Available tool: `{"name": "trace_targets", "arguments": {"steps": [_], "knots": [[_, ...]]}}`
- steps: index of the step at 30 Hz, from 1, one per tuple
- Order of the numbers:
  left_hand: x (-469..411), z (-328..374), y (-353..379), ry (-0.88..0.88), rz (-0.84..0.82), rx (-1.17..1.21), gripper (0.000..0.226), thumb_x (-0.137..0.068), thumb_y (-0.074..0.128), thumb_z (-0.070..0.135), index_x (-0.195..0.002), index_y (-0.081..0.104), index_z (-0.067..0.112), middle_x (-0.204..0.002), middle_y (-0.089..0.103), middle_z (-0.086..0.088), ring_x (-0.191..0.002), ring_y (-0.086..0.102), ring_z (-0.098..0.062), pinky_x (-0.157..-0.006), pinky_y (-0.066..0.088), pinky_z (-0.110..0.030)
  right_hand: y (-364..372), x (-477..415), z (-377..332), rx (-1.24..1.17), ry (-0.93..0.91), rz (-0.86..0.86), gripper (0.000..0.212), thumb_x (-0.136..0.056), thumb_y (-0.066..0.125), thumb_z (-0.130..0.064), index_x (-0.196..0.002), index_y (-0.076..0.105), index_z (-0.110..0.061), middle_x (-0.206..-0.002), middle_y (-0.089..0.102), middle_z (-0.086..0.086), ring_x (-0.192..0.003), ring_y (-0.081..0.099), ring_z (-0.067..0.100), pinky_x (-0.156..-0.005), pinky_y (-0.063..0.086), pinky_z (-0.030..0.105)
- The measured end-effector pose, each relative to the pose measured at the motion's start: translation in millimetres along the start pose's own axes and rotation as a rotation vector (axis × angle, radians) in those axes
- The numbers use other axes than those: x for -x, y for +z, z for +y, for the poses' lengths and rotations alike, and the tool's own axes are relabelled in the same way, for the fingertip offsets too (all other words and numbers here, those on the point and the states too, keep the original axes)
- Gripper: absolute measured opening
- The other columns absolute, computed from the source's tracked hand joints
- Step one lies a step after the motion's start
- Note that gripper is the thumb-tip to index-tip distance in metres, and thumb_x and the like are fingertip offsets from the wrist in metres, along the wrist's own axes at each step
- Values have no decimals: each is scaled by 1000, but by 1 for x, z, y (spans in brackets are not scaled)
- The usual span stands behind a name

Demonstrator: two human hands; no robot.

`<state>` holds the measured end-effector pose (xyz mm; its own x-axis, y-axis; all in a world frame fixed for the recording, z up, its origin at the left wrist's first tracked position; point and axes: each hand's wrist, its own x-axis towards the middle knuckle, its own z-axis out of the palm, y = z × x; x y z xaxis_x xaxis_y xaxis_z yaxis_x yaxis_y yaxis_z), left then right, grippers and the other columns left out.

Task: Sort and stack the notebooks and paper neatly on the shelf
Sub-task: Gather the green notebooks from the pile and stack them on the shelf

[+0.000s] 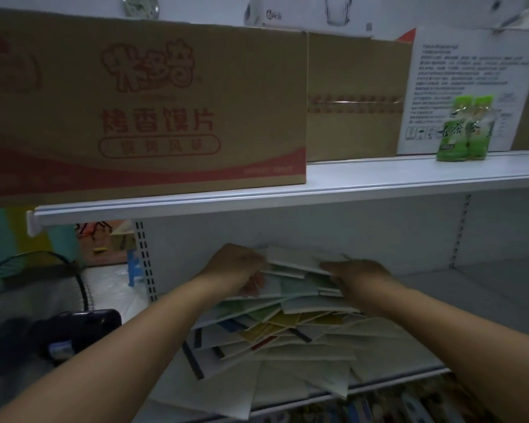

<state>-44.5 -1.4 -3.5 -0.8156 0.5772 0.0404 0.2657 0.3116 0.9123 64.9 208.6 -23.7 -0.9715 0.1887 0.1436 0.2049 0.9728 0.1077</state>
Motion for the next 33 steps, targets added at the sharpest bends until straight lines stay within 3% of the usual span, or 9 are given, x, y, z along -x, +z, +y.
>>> {"name": "trace_targets", "arguments": {"steps": [4,7,12,17,19,21,25,28,33], "knots": [[8,9,14,-127,-214,282,31,-94,54,31,-112,61,7,-95,73,-15,-80,71,-26,-68,58,-32,-20,0,-9,-96,99,277,33,-97,38,-29,-129,46,-34,-119,63,2,-100,60,27,-74,45,30],[-5,8,25,-112,-212,683,61,-91,58,36,-143,27,27,-134,53,-13,-103,63,-33,-85,55,-47,-28,-7,-37,-175,-12,431,40,-96,42,-27,-135,44,-34,-126,61,2,-109,59,29,-82,45,30],[-19,-6,20,-42,368,902,31,-90,51,4,-120,57,9,-110,67,-16,-89,66,-30,-69,55,-35,-20,-15,-79,-411,-536,369,35,-94,39,-34,-122,59,-28,-121,65,-4,-105,62,17,-87,51,28],[5,-20,-33,18,535,1036,32,-88,42,-4,-107,58,14,-99,66,-11,-85,62,-27,-75,53,-40,-12,-39,-38,-617,-257,338,35,-93,54,-33,-127,56,-26,-129,58,-4,-117,55,18,-91,41,23],[20,-18,-49,25,509,972,29,-89,39,-3,-95,60,16,-81,71,-9,-77,64,-26,-70,54,-40,-5,-53,-30,-540,-285,98,51,-91,56,-41,-137,44,-25,-138,49,-3,-126,48,19,-100,39,25],[33,-17,-55,-19,468,908,27,-91,38,1,-93,60,17,-70,72,-8,-76,63,-29,-70,51,-41,7,-62,-31,-400,-307,-86,54,-91,50,-49,-138,43,-23,-140,46,-2,-126,47,21,-92,38,25],[48,-25,-54,-171,397,902,27,-87,39,5,-98,61,15,-87,67,-18,-84,60,-37,-76,49,-46,17,-74,-30,-273,-362,131,31,-97,40,-40,-101,63,-19,-110,65,4,-94,60,21,-69,37,26],[51,-30,-50,-224,355,914,41,-78,38,1,-111,58,14,-107,61,-22,-95,58,-43,-85,47,-54,16,-75,-26,-132,-404,273,27,-99,38,-27,-106,61,-17,-104,66,4,-90,62,23,-71,43,28],[50,-32,-38,-149,415,921,35,-89,44,2,-122,54,10,-110,62,-25,-95,60,-41,-88,48,-53,-8,-65,-35,-225,-330,578,5,-71,58,-14,-73,63,-14,-57,63,3,-45,62,26,-38,48,31]]}}
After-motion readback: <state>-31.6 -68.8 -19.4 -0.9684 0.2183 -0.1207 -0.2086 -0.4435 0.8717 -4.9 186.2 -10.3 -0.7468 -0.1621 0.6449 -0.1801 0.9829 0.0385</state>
